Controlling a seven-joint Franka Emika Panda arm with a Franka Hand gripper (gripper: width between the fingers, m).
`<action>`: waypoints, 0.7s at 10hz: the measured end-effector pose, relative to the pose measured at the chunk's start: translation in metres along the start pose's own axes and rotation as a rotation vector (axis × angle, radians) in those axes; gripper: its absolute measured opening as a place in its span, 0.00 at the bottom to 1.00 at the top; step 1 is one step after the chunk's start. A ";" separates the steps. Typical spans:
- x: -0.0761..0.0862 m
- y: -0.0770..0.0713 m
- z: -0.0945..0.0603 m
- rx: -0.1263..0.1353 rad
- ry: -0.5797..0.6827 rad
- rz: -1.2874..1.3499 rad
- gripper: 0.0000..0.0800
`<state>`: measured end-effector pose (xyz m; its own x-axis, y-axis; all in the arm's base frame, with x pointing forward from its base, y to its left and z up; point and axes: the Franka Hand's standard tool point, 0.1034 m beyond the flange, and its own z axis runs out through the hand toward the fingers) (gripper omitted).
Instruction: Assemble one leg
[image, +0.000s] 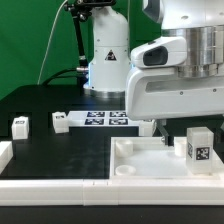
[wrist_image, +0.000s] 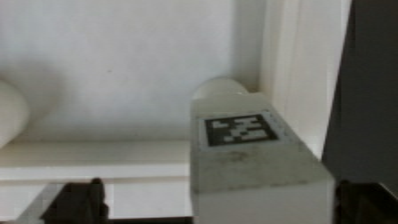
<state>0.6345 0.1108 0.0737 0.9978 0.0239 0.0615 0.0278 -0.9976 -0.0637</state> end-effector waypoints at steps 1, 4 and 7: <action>0.000 0.000 0.000 0.000 0.000 0.001 0.75; 0.000 0.000 0.001 0.002 -0.001 0.032 0.36; 0.000 -0.001 0.001 0.007 -0.002 0.145 0.36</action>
Offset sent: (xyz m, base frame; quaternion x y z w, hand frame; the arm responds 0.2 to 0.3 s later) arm 0.0000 0.0000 0.0000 0.0000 0.0000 0.0799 0.9968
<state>0.6341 0.1118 0.0730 0.9915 -0.1203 0.0493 -0.1162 -0.9901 -0.0790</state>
